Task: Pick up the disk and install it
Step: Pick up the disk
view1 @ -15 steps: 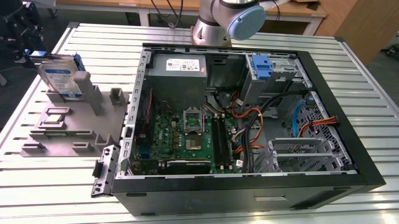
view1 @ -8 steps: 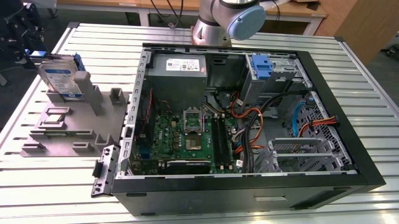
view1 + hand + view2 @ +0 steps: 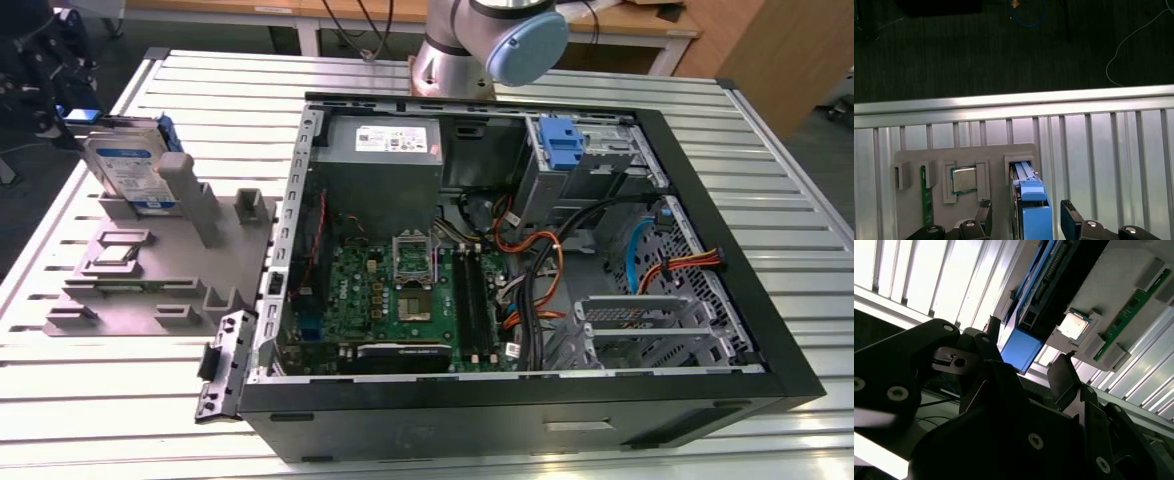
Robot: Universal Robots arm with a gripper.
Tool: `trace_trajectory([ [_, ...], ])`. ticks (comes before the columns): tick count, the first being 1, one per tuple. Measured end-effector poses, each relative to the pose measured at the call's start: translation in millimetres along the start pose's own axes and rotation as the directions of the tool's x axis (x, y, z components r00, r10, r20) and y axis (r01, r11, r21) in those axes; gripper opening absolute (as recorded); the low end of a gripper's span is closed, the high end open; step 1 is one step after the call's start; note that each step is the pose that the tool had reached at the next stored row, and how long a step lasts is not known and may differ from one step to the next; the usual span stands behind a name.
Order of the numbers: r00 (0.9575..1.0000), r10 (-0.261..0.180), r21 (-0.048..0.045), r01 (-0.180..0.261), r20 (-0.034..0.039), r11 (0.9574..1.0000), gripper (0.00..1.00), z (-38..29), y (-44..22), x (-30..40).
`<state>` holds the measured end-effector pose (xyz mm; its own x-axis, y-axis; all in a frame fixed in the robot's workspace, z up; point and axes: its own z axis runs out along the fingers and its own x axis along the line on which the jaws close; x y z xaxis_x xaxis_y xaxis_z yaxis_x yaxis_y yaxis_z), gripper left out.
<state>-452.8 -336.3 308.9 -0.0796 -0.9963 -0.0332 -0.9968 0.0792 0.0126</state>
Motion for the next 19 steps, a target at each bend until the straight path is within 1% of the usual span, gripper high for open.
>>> trace_trajectory([
  [3,1.0,0.0,0.0,0.0,0.0,1.0,0.65,1.6,-0.3,0.1],
  [7,1.0,0.0,-0.0009,0.0,0.0022,1.0,0.64,4.6,-0.4,0.7],
  [8,1.0,0.0,-0.0017,0.0,0.0025,1.0,0.56,5.7,-0.4,1.0],
  [11,1.0,0.0,-0.0076,0.0,0.0034,1.0,0.56,9.8,-0.4,1.4],
  [12,1.0,-0.001,-0.0098,0.001,0.0049,1.0,0.56,10.9,-0.6,1.5],
  [14,0.9999,-0.011,-0.012,0.011,0.0096,0.9999,0.56,12.3,-0.6,1.5],
  [15,0.9997,-0.022,-0.0126,0.022,0.0105,0.9997,0.56,12.9,-0.6,1.5],
  [17,0.9988,-0.047,-0.0136,0.047,0.0106,0.9988,0.56,13.7,-0.6,1.5],
  [19,0.9986,-0.053,-0.0137,0.053,0.0107,0.9985,0.56,14.7,-0.9,1.6],
])
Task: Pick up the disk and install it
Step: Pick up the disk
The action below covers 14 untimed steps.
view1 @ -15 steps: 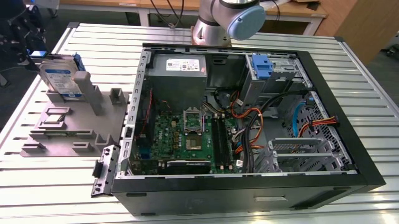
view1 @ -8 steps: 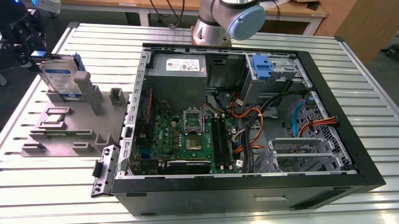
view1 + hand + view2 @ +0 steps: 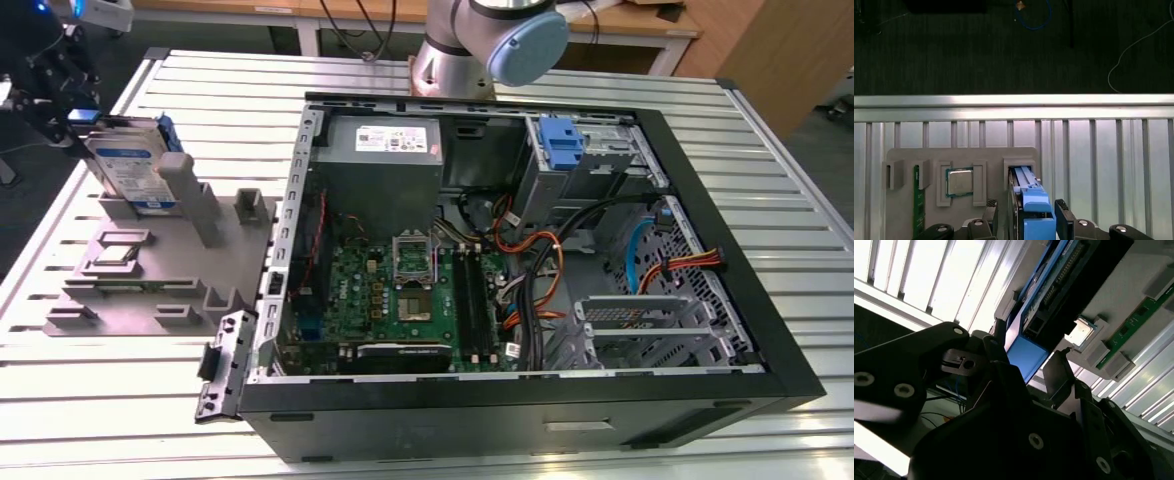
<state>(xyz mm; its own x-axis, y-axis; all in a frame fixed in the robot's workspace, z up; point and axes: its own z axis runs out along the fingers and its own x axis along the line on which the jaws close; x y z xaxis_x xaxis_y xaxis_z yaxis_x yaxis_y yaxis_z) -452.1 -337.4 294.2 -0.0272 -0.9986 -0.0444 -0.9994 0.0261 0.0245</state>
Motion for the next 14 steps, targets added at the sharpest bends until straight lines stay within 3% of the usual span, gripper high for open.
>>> trace_trajectory([
  [9,1.0,0.0,-0.0001,0.0,0.0001,1.0,0.55,2.2,-1.6,-0.3],
  [10,1.0,0.0,-0.0002,0.0,0.0,1.0,0.48,2.3,-1.7,-0.5],
  [14,1.0,0.0,-0.0003,0.0,0.0,1.0,0.48,2.7,-1.9,-3.7],
])
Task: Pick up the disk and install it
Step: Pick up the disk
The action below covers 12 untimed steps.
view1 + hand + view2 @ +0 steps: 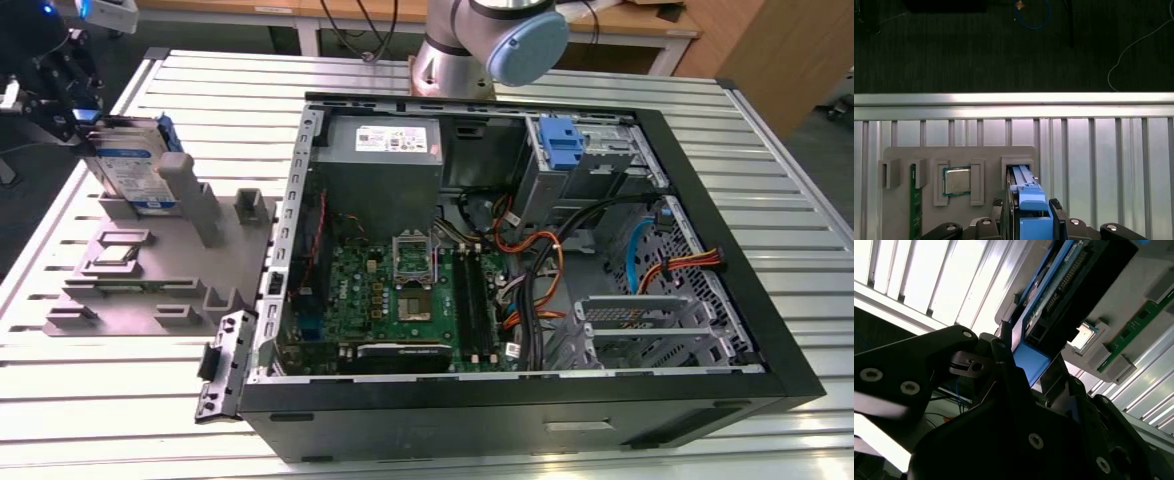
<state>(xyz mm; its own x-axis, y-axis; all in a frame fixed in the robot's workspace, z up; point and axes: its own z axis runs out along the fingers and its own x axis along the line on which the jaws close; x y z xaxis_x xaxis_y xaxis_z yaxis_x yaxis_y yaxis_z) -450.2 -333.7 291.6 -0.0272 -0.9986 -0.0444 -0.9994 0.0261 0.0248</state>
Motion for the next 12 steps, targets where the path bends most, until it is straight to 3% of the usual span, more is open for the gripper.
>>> trace_trajectory([
  [12,1.0,0.0,0.0001,0.0,0.0,1.0,0.48,1.2,-0.1,1.2],
])
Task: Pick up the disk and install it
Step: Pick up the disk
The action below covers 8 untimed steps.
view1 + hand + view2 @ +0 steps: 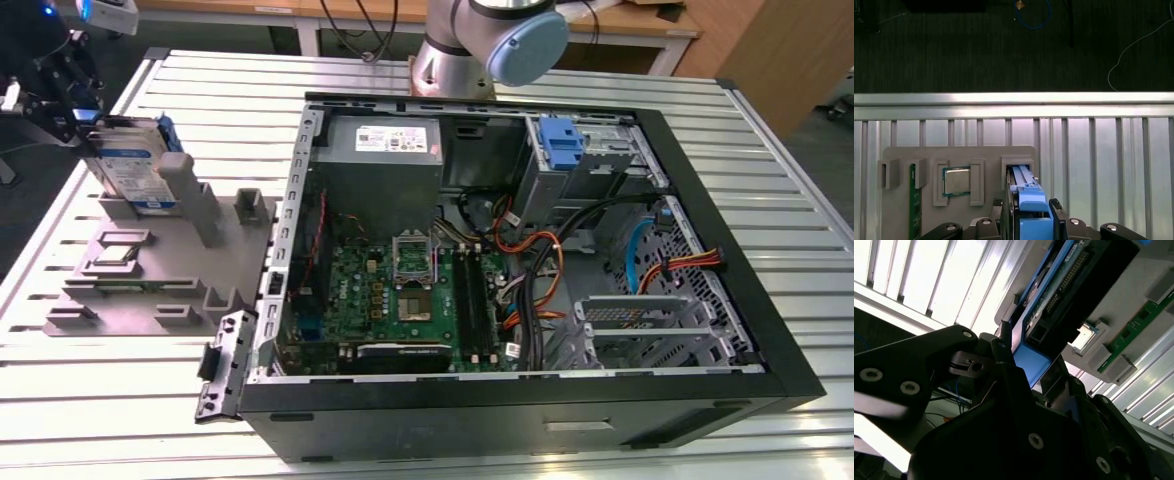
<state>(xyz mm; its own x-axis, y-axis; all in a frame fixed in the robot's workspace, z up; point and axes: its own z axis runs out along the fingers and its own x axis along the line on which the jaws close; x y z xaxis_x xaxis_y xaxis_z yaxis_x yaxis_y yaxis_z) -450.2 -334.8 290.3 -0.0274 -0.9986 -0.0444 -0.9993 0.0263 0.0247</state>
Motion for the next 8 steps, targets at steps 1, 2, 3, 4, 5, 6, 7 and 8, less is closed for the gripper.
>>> trace_trajectory([
  [1,1.0,0.0,-0.0001,0.0,0.0,1.0,0.48,0.0,0.0,0.1],
  [2,1.0,0.0,-0.0002,0.0,0.0,1.0,0.48,0.1,0.0,0.1],
  [3,1.0,0.0,-0.0001,0.0,-0.0001,1.0,0.48,0.1,0.0,0.1],
  [4,1.0,0.0,-0.0001,0.0,-0.0001,1.0,0.48,0.2,-0.1,0.1],
  [5,1.0,0.0,-0.0001,0.0,0.0,1.0,0.48,0.2,-0.1,0.1],
  [6,1.0,0.0,-0.0001,0.0,0.0,1.0,0.48,0.3,-0.2,0.1],
  [7,1.0,0.0,0.0,0.0,0.0,1.0,0.48,0.4,-0.2,0.1],
  [8,1.0,0.0,-0.0001,0.0,0.0,1.0,0.48,0.4,-0.2,0.1],
])
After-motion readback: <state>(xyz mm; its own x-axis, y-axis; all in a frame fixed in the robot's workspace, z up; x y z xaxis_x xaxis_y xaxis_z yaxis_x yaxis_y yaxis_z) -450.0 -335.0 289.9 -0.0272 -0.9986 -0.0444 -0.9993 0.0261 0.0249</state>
